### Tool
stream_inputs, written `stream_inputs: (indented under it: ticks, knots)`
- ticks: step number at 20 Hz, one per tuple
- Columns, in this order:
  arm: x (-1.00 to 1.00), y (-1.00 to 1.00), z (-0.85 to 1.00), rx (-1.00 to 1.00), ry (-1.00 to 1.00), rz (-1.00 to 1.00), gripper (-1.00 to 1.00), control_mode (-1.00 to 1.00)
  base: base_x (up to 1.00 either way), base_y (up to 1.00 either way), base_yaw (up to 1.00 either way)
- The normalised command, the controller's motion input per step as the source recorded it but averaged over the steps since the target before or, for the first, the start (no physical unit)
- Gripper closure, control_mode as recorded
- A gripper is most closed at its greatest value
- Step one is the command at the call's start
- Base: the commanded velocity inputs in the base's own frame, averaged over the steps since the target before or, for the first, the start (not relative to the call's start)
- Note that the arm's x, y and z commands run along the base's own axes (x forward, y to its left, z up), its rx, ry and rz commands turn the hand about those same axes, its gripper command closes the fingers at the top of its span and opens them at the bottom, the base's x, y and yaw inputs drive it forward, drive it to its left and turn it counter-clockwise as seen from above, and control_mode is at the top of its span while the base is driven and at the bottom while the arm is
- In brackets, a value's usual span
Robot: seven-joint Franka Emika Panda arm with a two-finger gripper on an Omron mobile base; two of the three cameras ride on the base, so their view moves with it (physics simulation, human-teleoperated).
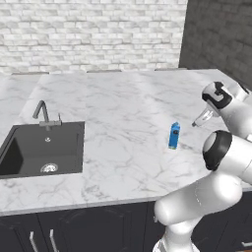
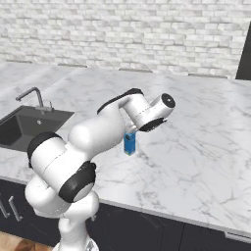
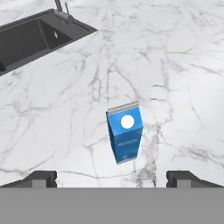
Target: Gather the eggs and milk located in the vicinity of the sink area and place them right next to the bowl.
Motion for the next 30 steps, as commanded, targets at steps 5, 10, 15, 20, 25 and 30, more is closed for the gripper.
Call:
stream_inputs:
  ticks: [5,10,15,20,25,30]
  knots:
    - [0.22,0.01,-0.14,0.0,0.06,0.0,-1.0,-1.0,0.0,0.0,0.0]
    - [0.05,0.19,-0.28,0.0,0.01,0.0,-1.0,-1.0,0.0,0.0,0.0]
    - [0.08,0.36,-0.13,-0.01,0.0,-0.01,-1.0,-1.0,0.0,0.0,0.0]
    - [0.0,0.29,-0.01,-0.07,0.0,0.0,-1.0,-1.0,0.0,0.0,0.0]
    - [0.07,0.07,-0.15,-0.06,0.0,0.0,-1.0,-1.0,0.0,0.0,0.0]
    - [0.23,0.0,-0.24,-0.09,-0.01,0.0,-1.0,-1.0,0.0,0.0,0.0]
